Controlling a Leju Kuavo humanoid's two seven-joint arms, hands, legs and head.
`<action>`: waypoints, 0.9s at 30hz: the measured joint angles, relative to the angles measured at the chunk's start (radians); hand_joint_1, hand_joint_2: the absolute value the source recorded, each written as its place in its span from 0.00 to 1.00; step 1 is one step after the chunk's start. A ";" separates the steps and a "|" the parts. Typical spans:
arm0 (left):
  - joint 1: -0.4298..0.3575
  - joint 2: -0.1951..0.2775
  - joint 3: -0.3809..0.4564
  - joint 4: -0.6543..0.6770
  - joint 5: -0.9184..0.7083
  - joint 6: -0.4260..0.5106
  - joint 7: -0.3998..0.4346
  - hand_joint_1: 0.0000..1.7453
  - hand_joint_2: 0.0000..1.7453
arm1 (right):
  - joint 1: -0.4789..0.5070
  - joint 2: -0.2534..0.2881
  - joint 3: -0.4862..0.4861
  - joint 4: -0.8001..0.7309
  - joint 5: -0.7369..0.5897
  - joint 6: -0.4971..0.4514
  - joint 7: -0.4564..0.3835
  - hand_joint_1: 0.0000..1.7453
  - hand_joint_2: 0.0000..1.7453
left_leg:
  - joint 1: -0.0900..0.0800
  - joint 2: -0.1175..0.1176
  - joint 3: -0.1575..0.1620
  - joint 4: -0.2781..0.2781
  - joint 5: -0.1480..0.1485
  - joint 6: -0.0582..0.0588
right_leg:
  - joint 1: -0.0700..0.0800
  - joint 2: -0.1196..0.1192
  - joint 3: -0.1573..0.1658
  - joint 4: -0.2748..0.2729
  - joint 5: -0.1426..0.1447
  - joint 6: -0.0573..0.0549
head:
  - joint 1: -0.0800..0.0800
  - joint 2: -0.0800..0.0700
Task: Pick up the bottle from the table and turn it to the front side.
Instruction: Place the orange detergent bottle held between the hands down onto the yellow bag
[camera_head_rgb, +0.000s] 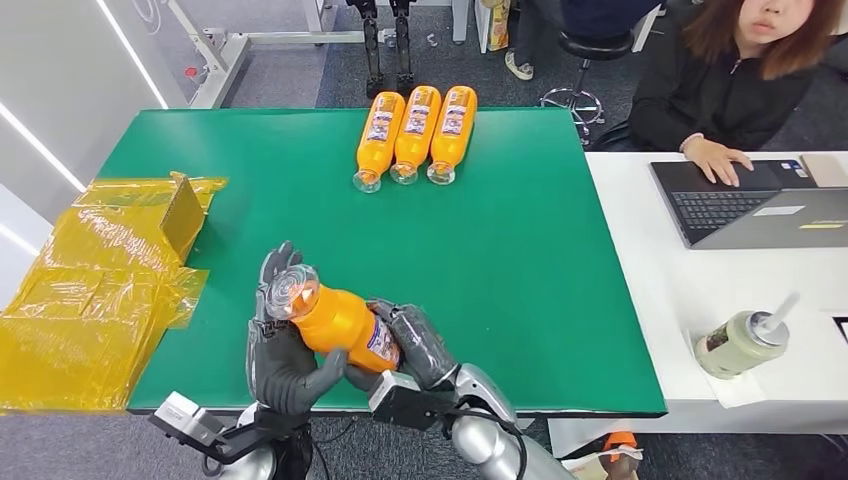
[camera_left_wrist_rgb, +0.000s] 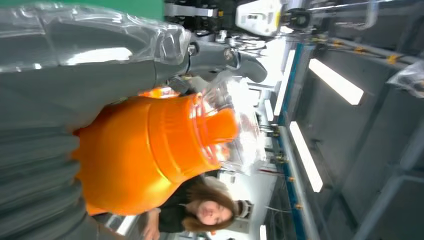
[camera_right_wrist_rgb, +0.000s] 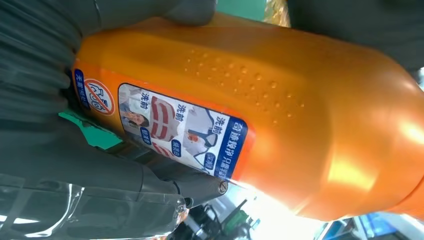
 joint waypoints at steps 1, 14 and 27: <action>0.002 0.001 0.003 0.000 0.002 0.004 0.000 0.00 1.00 | 0.000 0.003 0.007 0.008 -0.002 0.004 -0.003 1.00 1.00 | 0.000 0.000 0.000 0.000 0.000 0.000 | 0.000 0.000 0.000 0.000 0.000 0.000 | 0.000 0.000; 0.027 0.009 0.016 0.001 0.013 0.019 0.000 0.00 1.00 | -0.002 0.011 0.044 0.051 -0.015 0.020 -0.012 1.00 1.00 | 0.000 0.000 0.000 0.000 0.000 0.000 | 0.000 0.000 0.000 0.000 0.000 0.000 | 0.000 0.000; 0.031 0.008 0.016 0.001 0.013 0.019 0.000 0.00 1.00 | -0.002 0.011 0.047 0.057 -0.015 0.021 -0.012 0.99 1.00 | 0.000 0.000 0.000 0.000 0.000 0.000 | 0.000 0.000 0.000 0.000 0.000 0.000 | 0.000 0.000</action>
